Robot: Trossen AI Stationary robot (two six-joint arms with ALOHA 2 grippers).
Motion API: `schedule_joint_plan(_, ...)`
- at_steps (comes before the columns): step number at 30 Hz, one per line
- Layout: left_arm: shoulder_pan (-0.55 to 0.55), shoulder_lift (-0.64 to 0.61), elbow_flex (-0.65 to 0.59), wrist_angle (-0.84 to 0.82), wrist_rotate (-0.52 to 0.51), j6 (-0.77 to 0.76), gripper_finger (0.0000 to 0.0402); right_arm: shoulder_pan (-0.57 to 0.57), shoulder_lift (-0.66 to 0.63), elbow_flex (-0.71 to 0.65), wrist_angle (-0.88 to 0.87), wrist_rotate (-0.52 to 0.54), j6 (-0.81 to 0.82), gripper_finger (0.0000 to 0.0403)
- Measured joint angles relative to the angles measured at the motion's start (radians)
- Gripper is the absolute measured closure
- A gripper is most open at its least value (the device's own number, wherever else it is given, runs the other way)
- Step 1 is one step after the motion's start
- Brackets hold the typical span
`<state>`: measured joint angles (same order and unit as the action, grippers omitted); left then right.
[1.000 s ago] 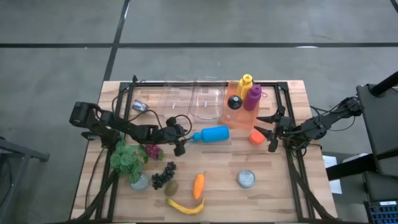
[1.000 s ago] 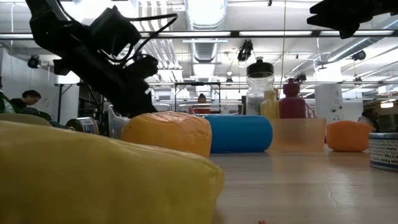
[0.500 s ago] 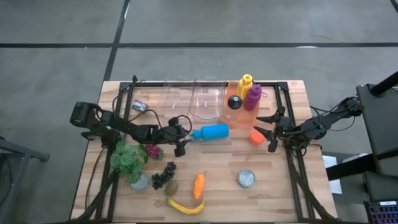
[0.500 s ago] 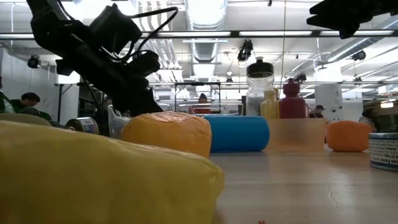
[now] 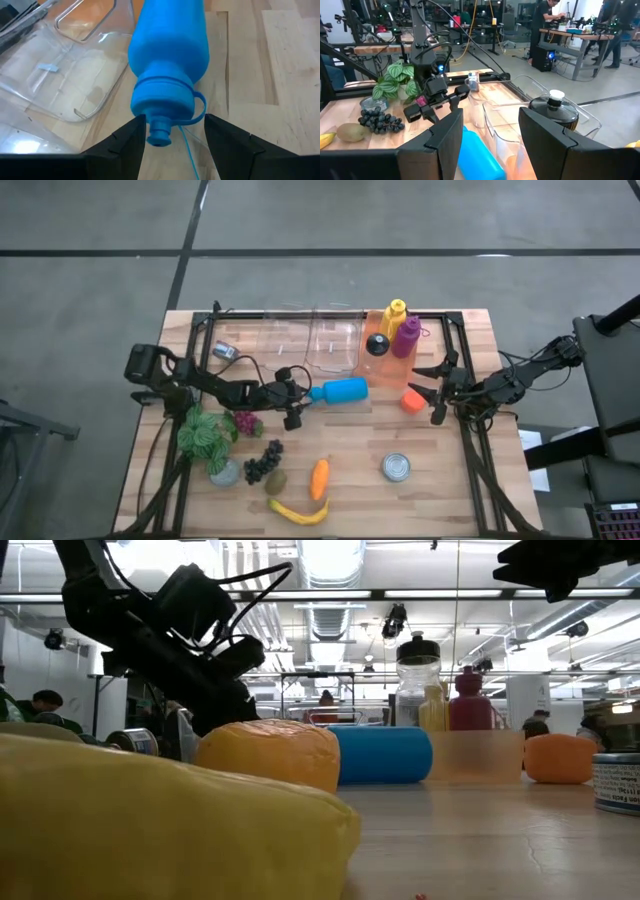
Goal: Pick & Place Food Item
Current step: Put the blue water bottle into the orange bin
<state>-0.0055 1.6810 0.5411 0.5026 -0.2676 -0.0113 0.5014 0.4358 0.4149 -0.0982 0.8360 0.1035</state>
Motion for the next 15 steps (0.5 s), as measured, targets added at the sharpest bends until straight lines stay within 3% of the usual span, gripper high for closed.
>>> schedule_joint_plan(15,0.001,0.036,-0.003,0.003,0.024,-0.078,0.0197,0.000,-0.001,0.000,0.000,0.000,0.000,0.0213)
